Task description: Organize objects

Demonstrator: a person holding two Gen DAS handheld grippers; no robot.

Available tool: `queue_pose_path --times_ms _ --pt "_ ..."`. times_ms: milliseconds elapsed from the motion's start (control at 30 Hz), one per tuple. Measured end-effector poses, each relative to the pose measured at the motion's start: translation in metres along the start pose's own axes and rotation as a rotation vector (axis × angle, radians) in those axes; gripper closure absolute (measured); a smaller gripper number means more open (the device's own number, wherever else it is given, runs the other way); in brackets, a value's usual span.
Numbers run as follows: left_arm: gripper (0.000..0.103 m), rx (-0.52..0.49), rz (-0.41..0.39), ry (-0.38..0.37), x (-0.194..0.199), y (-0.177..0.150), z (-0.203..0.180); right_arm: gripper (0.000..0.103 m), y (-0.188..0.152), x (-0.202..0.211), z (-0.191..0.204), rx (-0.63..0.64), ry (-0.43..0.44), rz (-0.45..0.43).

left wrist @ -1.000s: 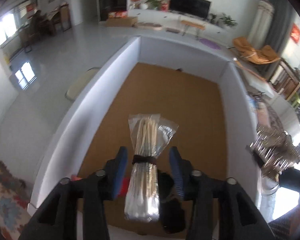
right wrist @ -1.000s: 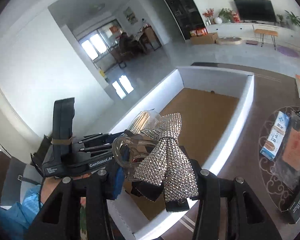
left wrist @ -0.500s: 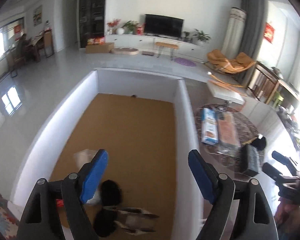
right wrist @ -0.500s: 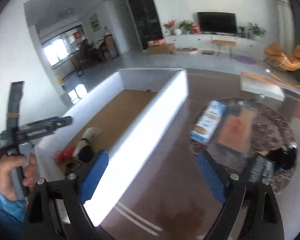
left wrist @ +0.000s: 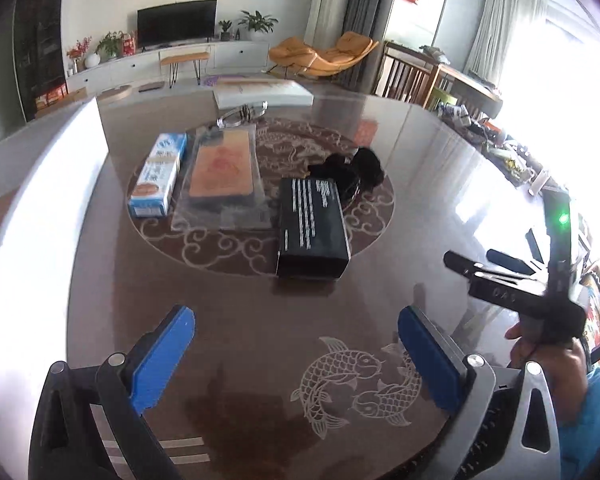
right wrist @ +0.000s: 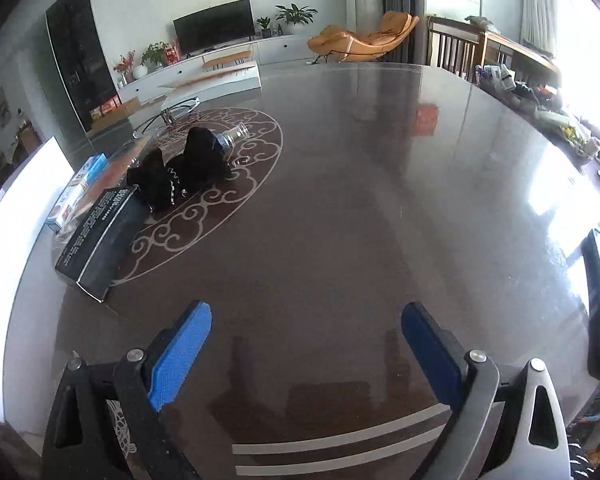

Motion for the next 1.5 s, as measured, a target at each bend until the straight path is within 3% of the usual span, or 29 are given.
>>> queue_pose_path --times_ms 267,533,1500 --pt "0.0 0.005 0.066 0.096 -0.055 -0.021 0.032 0.006 -0.007 -0.02 0.01 0.028 -0.004 0.056" --pt "0.0 -0.046 0.063 0.162 -0.064 -0.017 0.032 0.0 -0.011 -0.028 0.011 0.072 -0.058 0.076" --pt "0.0 -0.042 0.055 0.157 -0.061 -0.016 0.031 0.0 -0.011 -0.025 0.009 0.074 -0.064 0.068"
Point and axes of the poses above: each gripper's, at about its wrist camera, not at the fingertips, and x roughly against the way its jaws point, z to its left, y to its top, the point moved 7 cm from there along -x, roughly the way its jaws point, and after that the axes turned 6 degrees about x, right-handed, at the moved point
